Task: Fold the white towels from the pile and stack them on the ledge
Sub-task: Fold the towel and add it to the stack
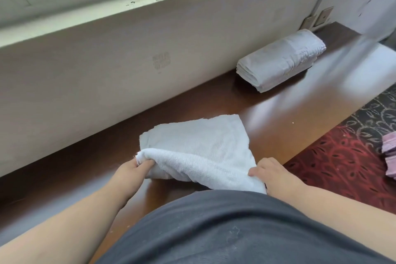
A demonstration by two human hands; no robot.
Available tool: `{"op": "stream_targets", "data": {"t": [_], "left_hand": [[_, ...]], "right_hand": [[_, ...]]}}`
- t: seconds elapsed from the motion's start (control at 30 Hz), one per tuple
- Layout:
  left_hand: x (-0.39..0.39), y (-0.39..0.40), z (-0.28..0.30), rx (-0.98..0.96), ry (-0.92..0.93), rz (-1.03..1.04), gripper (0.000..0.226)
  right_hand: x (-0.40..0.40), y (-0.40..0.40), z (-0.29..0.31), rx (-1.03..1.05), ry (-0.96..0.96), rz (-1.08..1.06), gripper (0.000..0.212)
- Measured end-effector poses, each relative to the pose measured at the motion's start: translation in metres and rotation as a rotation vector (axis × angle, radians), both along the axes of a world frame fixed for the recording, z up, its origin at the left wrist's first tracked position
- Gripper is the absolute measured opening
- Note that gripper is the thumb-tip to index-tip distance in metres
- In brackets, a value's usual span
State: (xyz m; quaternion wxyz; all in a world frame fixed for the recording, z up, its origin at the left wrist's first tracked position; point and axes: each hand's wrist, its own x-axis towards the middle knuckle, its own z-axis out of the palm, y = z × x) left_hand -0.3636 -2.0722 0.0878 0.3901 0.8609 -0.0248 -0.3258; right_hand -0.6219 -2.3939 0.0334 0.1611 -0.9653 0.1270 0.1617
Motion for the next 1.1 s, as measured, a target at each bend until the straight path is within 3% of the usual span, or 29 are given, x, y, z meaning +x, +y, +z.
{"op": "stream_targets", "data": {"t": [0.13,0.23,0.33,0.47,0.57,0.63,0.83,0.9,0.97,1.1], "left_hand": [[0.011,-0.005,-0.002,-0.018,0.061,0.148,0.053],[0.025,-0.011,-0.003,-0.039,0.059,0.269,0.062],[0.037,-0.031,-0.003,-0.004,0.058,0.396,0.083],[0.05,-0.063,-0.009,-0.027,0.044,0.428,0.093],[0.054,-0.068,-0.016,-0.087,0.009,0.149,0.08],[0.061,-0.065,-0.022,-0.027,-0.015,0.067,0.072],[0.073,-0.078,-0.04,0.085,-0.077,0.186,0.057],[0.073,-0.082,-0.046,0.106,-0.084,0.21,0.047],[0.072,-0.08,-0.049,0.118,-0.139,0.246,0.025],[0.072,-0.081,-0.055,0.102,-0.228,0.261,0.016]], "right_hand": [[0.027,0.005,0.012,0.43,-0.26,-0.437,0.032],[0.046,0.001,0.022,0.467,-0.408,-0.385,0.018],[0.07,-0.001,0.032,0.512,-0.527,-0.618,0.021],[0.107,-0.009,0.024,0.543,-0.463,-0.854,0.015],[0.126,-0.021,0.013,0.533,-0.403,-0.959,0.021],[0.133,-0.027,0.007,0.519,-0.375,-0.964,0.024],[0.145,-0.036,0.01,0.554,-0.3,-0.79,0.074],[0.147,-0.039,0.004,0.53,-0.305,-0.805,0.063],[0.149,-0.043,-0.002,0.467,-0.319,-0.858,0.033],[0.156,-0.052,-0.013,0.551,-0.275,-0.957,0.022]]}}
